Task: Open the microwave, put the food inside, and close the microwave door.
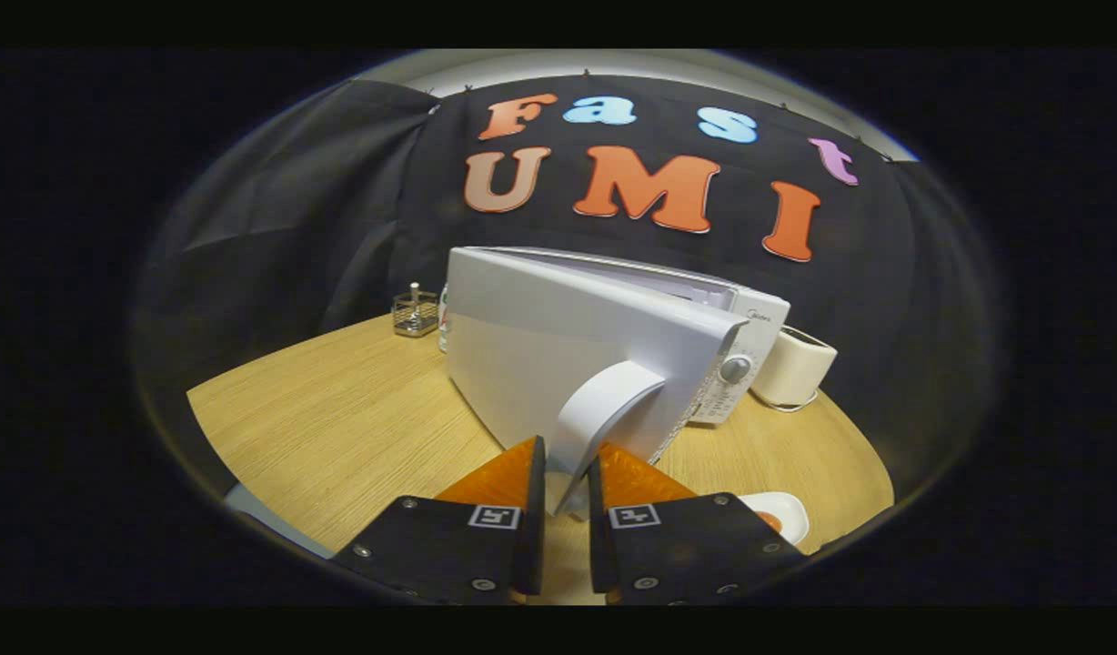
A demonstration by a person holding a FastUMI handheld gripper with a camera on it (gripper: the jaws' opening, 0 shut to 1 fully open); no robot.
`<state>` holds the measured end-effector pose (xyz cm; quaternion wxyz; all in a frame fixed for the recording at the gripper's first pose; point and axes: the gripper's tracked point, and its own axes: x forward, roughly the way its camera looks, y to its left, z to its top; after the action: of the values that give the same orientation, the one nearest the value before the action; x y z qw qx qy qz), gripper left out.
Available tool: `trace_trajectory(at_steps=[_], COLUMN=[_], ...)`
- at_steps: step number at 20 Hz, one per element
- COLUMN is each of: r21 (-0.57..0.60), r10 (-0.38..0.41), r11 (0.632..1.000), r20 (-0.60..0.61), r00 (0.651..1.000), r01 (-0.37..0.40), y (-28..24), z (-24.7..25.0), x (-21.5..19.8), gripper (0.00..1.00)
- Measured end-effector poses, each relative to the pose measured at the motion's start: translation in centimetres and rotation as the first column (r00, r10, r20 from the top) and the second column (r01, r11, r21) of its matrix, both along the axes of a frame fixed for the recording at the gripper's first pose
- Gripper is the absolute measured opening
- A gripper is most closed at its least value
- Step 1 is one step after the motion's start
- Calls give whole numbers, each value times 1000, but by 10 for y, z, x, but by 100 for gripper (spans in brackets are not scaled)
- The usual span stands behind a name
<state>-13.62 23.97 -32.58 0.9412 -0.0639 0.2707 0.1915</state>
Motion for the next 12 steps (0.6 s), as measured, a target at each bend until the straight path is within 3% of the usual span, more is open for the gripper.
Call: trace_trajectory(at_steps=[5, 9, 12], r21=[-37, -3, -4], r10=[235, 296, 281], r11=[970, 954, 959], r20=[-80, -111, -112], r00=[969, 949, 953], r01=[-239, -299, -283], y=[28, 19, -2], z=[-4, 13, 23], x=[-75, -106, -106], gripper=[29, 35, 44])
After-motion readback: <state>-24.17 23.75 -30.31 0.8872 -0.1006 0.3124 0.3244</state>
